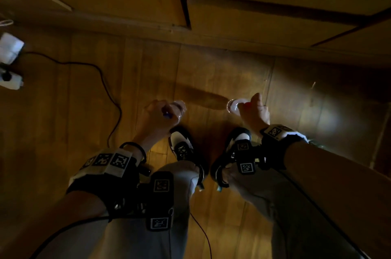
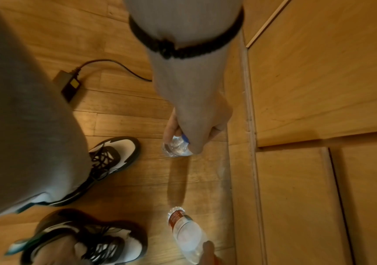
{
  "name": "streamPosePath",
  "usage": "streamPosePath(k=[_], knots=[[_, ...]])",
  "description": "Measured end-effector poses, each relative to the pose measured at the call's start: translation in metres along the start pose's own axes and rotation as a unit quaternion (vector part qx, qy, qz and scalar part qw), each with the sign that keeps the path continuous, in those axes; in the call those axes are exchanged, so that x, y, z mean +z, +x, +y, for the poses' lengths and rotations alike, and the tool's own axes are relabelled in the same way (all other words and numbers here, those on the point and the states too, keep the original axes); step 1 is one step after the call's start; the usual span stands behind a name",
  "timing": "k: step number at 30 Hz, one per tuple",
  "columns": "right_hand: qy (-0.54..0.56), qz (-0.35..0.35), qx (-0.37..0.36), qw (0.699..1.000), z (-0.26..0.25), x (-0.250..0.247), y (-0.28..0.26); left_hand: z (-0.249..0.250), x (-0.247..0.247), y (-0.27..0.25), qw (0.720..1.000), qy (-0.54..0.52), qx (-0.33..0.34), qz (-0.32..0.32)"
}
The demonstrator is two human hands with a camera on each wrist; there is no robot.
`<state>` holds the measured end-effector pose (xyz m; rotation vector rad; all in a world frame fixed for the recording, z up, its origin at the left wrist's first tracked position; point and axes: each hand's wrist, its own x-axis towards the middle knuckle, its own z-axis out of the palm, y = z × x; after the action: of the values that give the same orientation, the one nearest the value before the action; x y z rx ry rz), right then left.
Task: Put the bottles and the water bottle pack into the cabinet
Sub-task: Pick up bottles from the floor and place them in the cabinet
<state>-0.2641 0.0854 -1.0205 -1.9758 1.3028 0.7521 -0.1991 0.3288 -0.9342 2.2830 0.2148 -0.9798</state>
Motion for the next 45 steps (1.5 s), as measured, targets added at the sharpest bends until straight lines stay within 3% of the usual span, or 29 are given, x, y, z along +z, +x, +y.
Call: streamPosePath(k=[4, 8, 15, 23, 28, 32, 45], knots=[[0.004, -0.021, -0.059, 0.998, -0.002, -0.036, -0.037, 0.014, -0.006, -0.021, 0.999, -0.028, -0.034, -0.031], [0.018, -0.049, -0.114, 0.992, -0.007, -0.09, -0.091, 0.056, -0.027, -0.066, 0.997, -0.028, -0.006, -0.068], [0.004, -0.062, -0.142, 0.988, -0.02, -0.203, -0.199, 0.139, -0.07, -0.136, 0.993, 0.034, 0.012, -0.114], [0.062, -0.017, -0.143, 0.988, -0.032, -0.31, -0.313, 0.294, -0.142, -0.241, 0.935, 0.214, 0.189, -0.209], [0.079, 0.015, -0.143, 0.986, -0.035, -0.36, -0.366, 0.373, -0.163, -0.295, 0.891, 0.278, 0.288, -0.213], [0.052, 0.029, -0.185, 0.981, -0.04, -0.412, -0.391, 0.423, -0.174, -0.321, 0.868, 0.294, 0.35, -0.194], [0.131, 0.175, -0.226, 0.949, -0.072, -0.563, -0.439, 0.564, -0.193, -0.378, 0.834, 0.297, 0.442, -0.141]])
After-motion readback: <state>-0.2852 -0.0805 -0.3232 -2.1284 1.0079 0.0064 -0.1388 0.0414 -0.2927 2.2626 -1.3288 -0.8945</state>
